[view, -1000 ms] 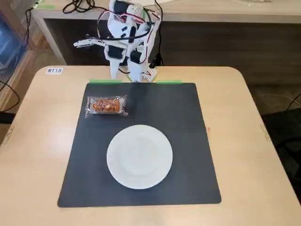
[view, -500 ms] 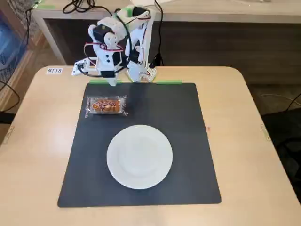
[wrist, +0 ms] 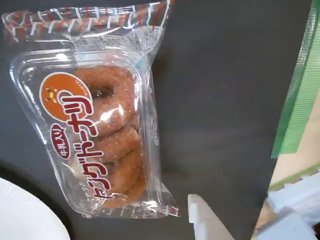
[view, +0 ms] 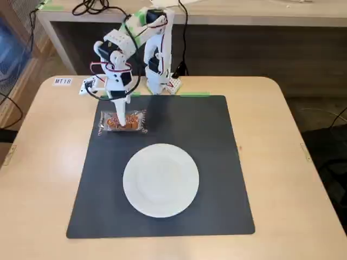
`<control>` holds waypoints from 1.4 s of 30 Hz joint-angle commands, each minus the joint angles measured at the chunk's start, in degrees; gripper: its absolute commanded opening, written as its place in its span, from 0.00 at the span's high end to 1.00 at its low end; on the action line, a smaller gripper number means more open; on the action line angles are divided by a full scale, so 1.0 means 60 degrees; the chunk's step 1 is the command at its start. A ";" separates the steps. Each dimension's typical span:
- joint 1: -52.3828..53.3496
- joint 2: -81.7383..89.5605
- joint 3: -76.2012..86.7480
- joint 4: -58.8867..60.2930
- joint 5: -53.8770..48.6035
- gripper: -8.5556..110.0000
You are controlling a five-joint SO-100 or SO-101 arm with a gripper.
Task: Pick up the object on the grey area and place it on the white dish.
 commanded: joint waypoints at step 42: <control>0.0308 -0.4292 -0.1304 -0.2915 0.1055 0.75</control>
